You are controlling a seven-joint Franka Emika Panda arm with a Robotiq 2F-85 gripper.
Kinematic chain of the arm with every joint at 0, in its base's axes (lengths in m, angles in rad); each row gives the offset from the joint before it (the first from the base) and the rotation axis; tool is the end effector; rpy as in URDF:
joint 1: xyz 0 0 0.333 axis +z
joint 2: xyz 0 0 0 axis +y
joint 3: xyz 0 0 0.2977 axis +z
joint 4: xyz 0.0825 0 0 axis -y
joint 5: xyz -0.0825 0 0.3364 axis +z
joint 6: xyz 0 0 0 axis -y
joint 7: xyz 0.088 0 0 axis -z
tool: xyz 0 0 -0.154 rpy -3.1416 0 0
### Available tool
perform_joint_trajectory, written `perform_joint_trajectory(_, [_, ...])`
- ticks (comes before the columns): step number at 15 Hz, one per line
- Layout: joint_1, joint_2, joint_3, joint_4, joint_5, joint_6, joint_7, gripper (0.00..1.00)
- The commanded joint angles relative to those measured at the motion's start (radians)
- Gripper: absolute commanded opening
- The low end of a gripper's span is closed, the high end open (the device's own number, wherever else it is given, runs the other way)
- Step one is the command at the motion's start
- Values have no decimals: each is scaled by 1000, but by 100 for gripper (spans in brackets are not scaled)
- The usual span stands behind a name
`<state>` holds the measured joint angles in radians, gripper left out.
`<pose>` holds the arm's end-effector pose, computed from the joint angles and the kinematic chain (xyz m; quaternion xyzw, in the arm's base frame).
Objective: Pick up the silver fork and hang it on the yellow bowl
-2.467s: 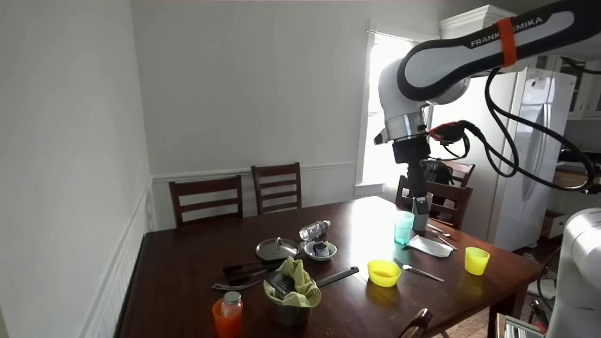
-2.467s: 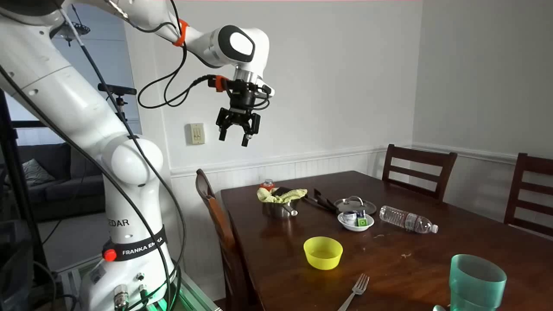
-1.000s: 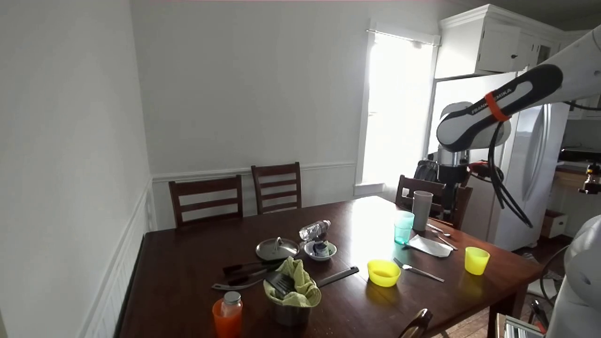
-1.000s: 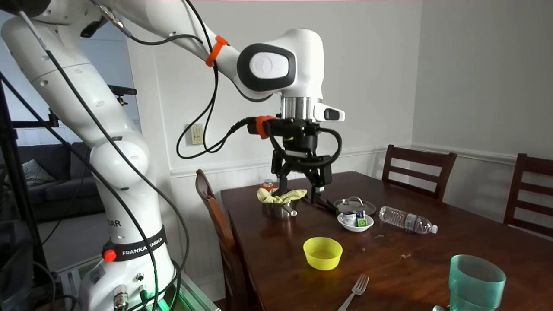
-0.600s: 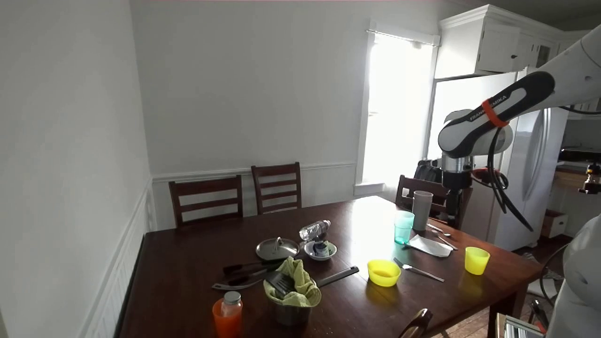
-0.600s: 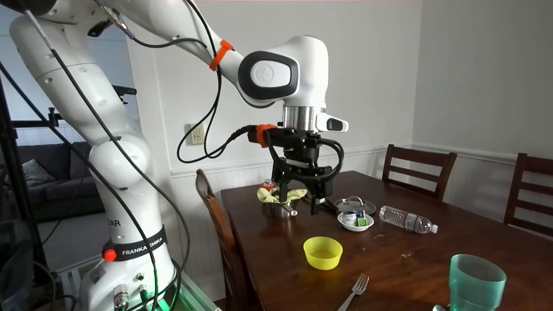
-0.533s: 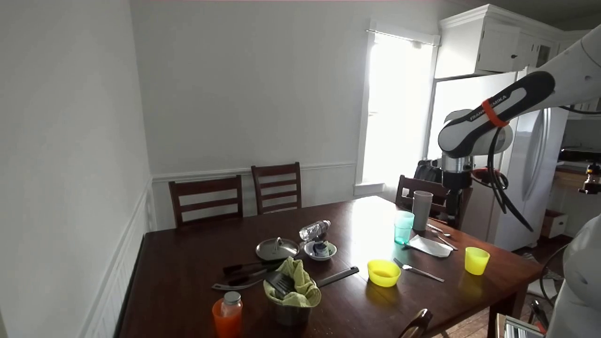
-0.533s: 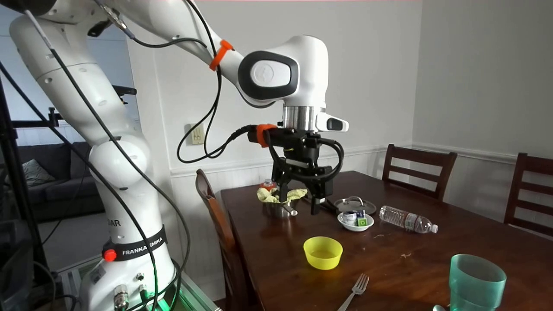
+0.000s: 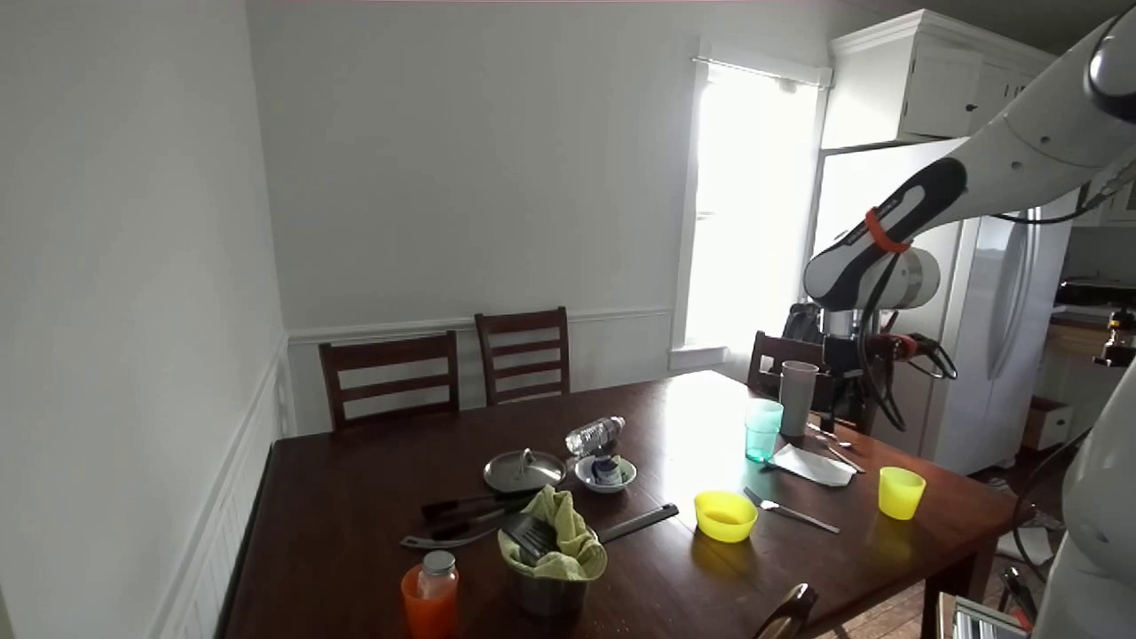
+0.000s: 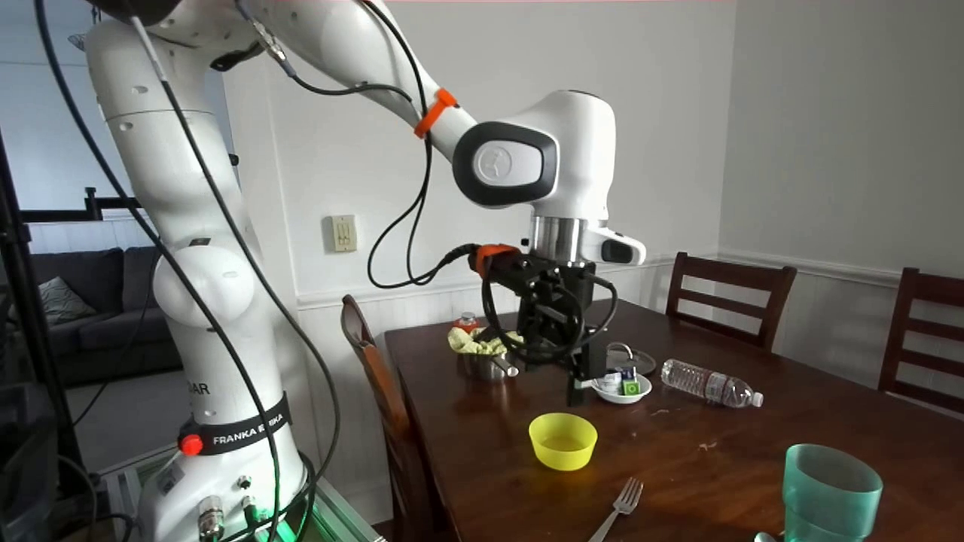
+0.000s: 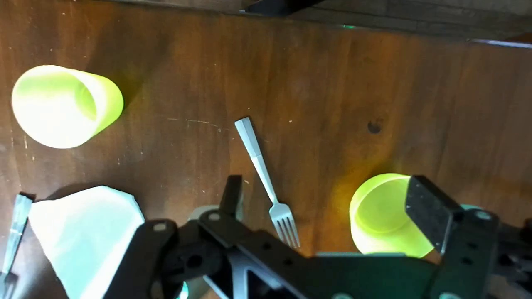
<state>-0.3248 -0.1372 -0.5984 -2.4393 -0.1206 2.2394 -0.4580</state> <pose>0.2528 -0.3410 0.3065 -0.9813 0.1881 0.0366 0.0208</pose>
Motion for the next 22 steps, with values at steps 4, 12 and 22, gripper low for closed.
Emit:
perform_joint_trajectory(4, [-44,376,79,187,144,100,264,100])
perform_joint_trajectory(12, [-111,659,186,432,199,-15,523,100])
perform_joint_trajectory(22, [-155,844,259,641,315,-70,660,100])
